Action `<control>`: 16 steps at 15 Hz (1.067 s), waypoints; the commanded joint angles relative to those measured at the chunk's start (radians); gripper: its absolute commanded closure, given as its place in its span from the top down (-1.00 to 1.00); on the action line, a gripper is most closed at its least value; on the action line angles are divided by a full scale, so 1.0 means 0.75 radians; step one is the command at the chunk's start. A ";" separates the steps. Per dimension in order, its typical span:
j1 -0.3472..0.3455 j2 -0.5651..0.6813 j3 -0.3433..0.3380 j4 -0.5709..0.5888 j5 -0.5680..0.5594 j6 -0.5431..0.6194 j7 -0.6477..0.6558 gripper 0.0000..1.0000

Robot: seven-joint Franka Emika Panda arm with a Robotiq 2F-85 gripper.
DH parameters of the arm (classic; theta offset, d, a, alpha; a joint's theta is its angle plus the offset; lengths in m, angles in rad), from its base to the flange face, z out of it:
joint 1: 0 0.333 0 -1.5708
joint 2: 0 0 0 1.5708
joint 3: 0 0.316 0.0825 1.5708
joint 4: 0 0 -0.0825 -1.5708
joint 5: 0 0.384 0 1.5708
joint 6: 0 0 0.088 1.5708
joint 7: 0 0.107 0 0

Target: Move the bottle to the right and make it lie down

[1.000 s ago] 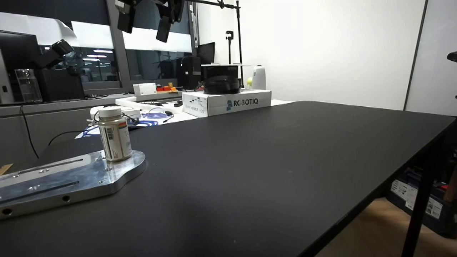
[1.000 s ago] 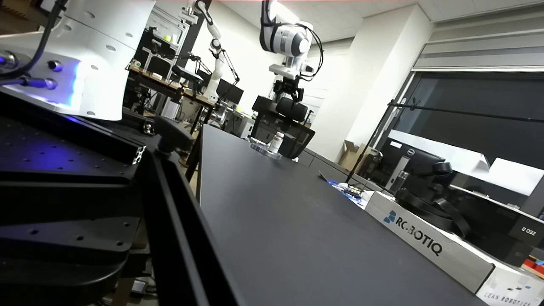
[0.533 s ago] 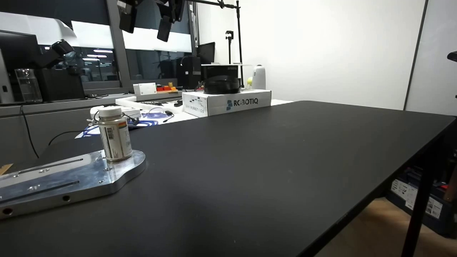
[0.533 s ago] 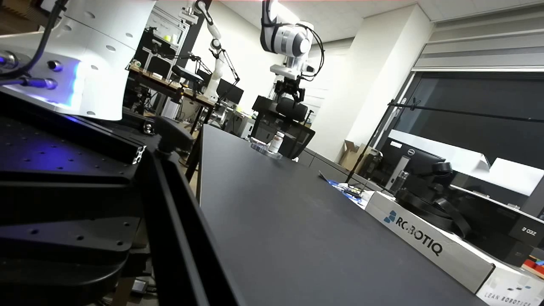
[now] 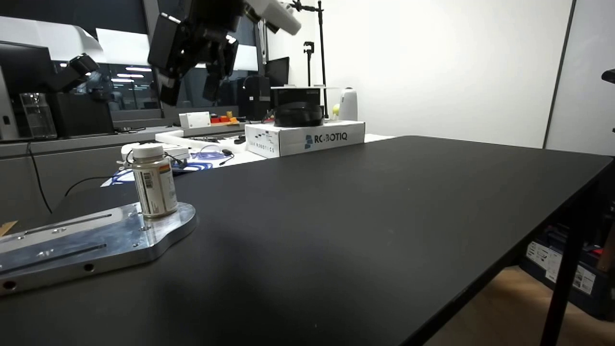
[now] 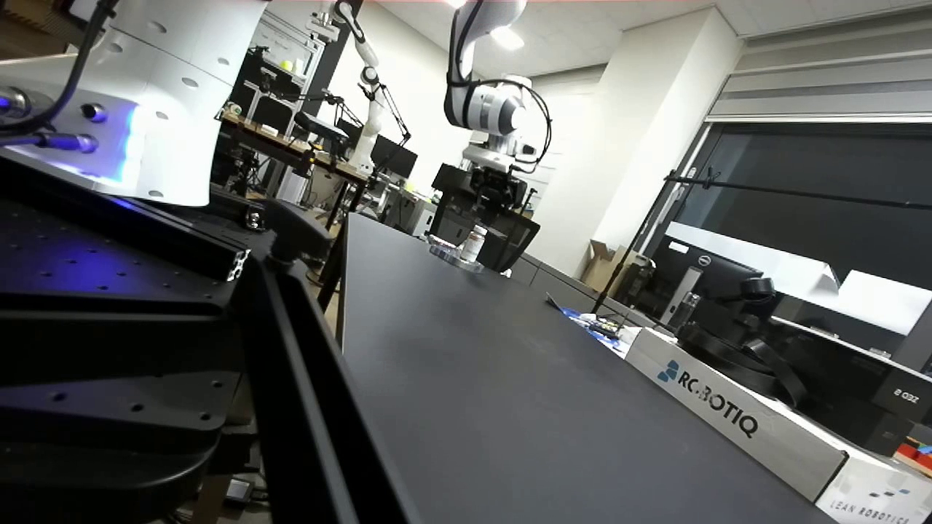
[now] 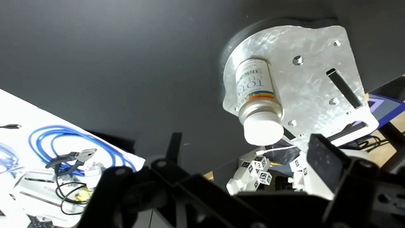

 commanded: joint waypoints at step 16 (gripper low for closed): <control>0.131 0.355 -0.045 0.382 0.009 0.037 -0.110 1.00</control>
